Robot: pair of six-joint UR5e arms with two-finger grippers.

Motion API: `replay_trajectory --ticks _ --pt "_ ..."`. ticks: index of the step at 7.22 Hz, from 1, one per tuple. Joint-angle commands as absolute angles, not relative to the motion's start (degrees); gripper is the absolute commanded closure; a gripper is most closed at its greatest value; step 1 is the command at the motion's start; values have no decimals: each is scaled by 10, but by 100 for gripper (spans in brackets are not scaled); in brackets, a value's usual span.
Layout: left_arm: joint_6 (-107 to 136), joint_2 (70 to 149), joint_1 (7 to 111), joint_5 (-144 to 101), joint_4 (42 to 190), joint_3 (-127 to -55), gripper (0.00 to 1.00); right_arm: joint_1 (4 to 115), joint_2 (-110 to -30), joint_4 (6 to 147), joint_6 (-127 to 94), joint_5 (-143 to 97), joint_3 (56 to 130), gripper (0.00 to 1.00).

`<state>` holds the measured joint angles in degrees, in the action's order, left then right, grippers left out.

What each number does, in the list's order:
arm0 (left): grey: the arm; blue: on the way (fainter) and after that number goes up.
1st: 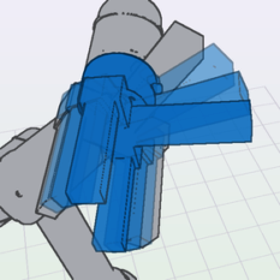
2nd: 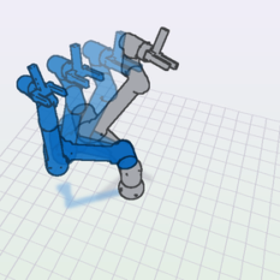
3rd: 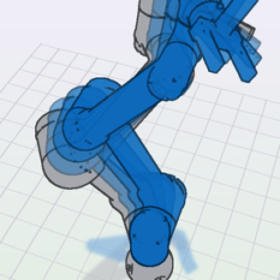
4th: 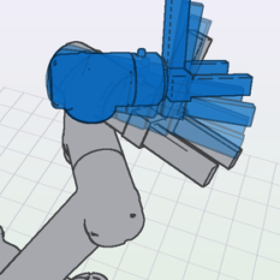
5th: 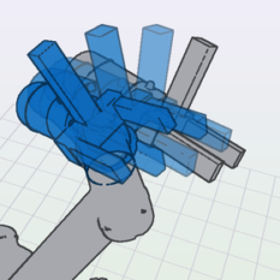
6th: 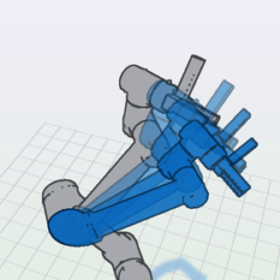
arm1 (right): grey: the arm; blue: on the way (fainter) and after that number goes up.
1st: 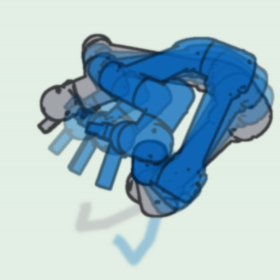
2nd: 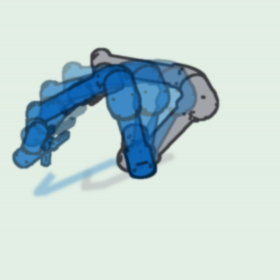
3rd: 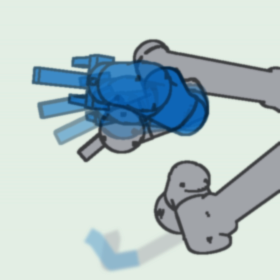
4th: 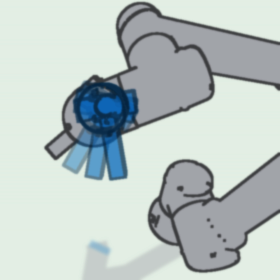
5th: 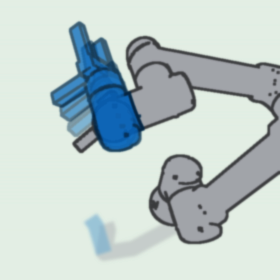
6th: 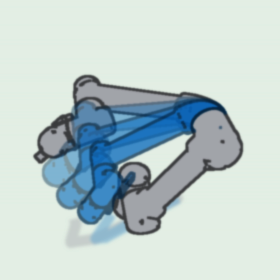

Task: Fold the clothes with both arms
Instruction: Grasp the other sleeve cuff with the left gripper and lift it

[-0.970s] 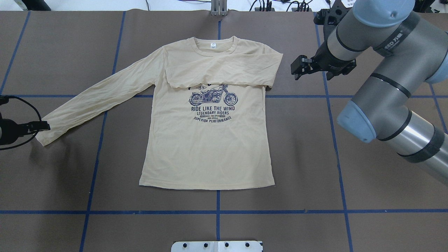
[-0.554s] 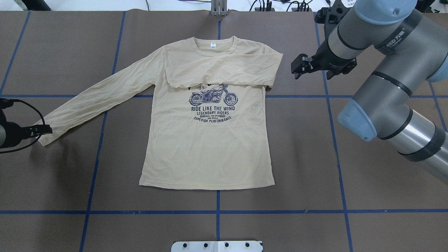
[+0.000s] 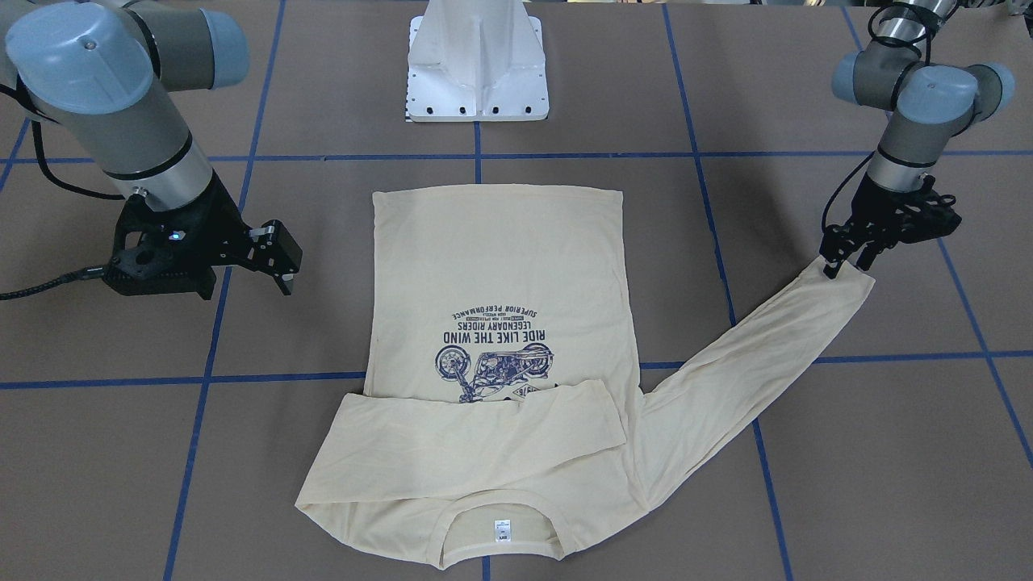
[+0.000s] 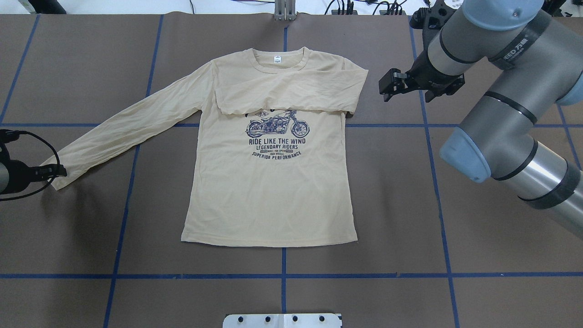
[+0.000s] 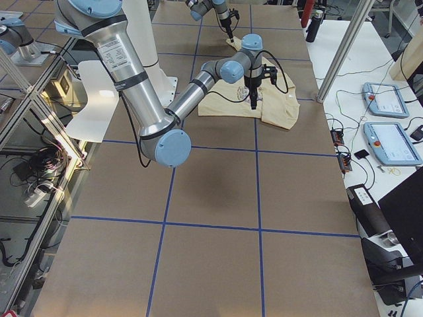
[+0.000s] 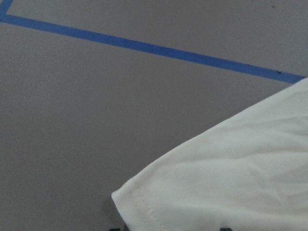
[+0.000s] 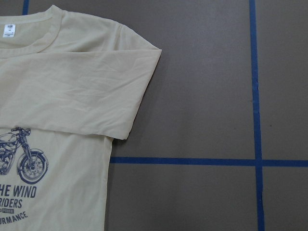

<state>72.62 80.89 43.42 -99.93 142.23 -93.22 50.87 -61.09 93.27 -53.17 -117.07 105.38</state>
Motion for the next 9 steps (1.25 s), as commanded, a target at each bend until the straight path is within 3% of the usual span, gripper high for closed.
replay_trajectory --ticks 1,4,5,9 --pt "726 809 434 -999 1423 -933 51 509 -611 933 -532 -1171 1054 0" --pt "729 813 434 -1001 1422 -933 80 509 -611 933 -533 -1171 1054 0" --pt "729 814 434 -1002 1421 -935 98 510 -610 933 -533 -1171 1054 0" --pt "731 817 441 -1062 1420 -982 100 526 -614 944 -532 -1186 1056 0"
